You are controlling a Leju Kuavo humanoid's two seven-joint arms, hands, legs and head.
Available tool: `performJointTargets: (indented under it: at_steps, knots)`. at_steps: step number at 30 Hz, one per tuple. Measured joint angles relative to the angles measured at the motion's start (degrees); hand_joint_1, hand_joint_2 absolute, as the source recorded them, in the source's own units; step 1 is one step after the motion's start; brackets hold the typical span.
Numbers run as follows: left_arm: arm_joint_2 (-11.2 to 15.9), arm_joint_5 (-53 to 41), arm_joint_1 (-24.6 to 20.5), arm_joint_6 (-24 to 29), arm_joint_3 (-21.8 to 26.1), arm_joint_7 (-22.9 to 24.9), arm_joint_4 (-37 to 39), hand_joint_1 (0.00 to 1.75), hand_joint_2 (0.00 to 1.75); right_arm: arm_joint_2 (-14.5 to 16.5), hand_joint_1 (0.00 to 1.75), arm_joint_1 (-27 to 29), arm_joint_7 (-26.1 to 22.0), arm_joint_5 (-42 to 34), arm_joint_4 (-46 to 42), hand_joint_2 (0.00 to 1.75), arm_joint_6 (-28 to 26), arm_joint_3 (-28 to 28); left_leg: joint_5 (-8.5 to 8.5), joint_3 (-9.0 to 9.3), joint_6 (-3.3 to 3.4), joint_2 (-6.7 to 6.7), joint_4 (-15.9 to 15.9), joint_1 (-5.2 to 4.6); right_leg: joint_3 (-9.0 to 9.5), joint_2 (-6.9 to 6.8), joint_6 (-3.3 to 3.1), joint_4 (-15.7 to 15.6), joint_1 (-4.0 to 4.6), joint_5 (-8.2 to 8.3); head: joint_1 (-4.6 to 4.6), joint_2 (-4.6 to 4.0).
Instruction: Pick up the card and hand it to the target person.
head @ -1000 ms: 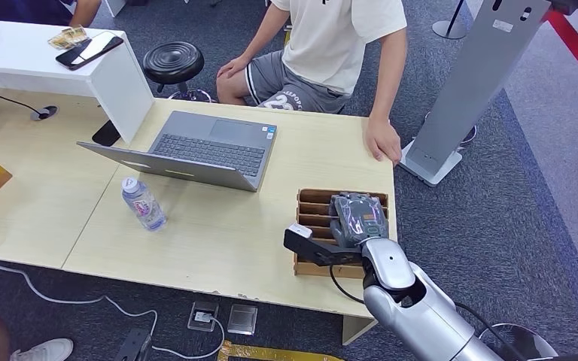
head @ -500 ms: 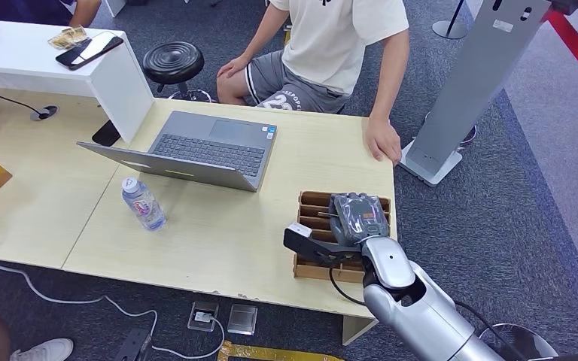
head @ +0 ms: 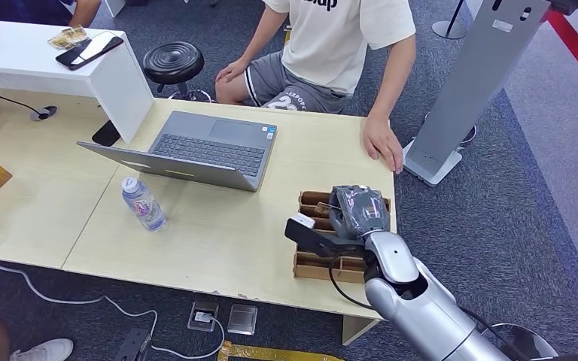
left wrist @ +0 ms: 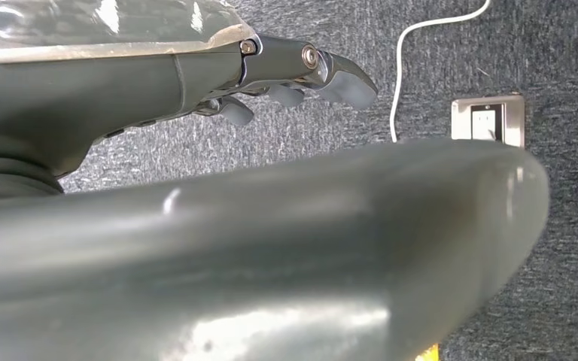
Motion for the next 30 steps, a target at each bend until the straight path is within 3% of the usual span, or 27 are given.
performJointTargets:
  at_steps: [13, 24, 28, 30]
  knots:
    - [0.0, 0.1, 0.0, 0.0, 0.0, 0.0, 0.0, 0.00, 0.00, -0.4, 1.54, -6.0, -2.2, -8.7, -2.0, 1.75, -5.0, -4.4, 0.01, 0.01, 0.01, 0.01, 0.0, 0.00, 0.00, 0.01, 0.01, 0.0, 0.00, 0.02, -0.01, 0.00]
    - [-0.2, 0.1, 0.0, 0.0, 0.0, -0.1, 0.0, 0.00, 0.00, 1.3, 1.54, -6.0, -6.3, -4.4, -0.3, 1.75, -9.3, -4.4, 0.01, 0.00, 0.01, 0.00, 0.0, 0.00, 0.00, 0.00, 0.02, 0.0, 0.00, 0.02, -0.01, 0.00]
    - [-0.2, 0.1, 0.0, 0.0, 0.0, -0.3, 0.0, 0.00, 0.00, 1.8, 0.00, -5.8, -6.8, -1.9, 1.2, 1.75, -11.6, -4.3, 0.01, 0.00, 0.01, 0.00, 0.0, 0.00, 0.00, 0.00, 0.02, 0.0, 0.00, 0.02, -0.01, 0.00]
    - [-0.2, -0.1, 0.0, 0.0, 0.0, -0.4, 0.0, 0.00, 0.00, 1.9, 0.00, -5.8, -7.0, -1.3, 1.9, 1.75, -12.3, -4.4, 0.01, -0.01, 0.01, 0.00, 0.0, 0.00, 0.00, 0.00, 0.02, 0.0, 0.00, 0.02, 0.01, 0.00]
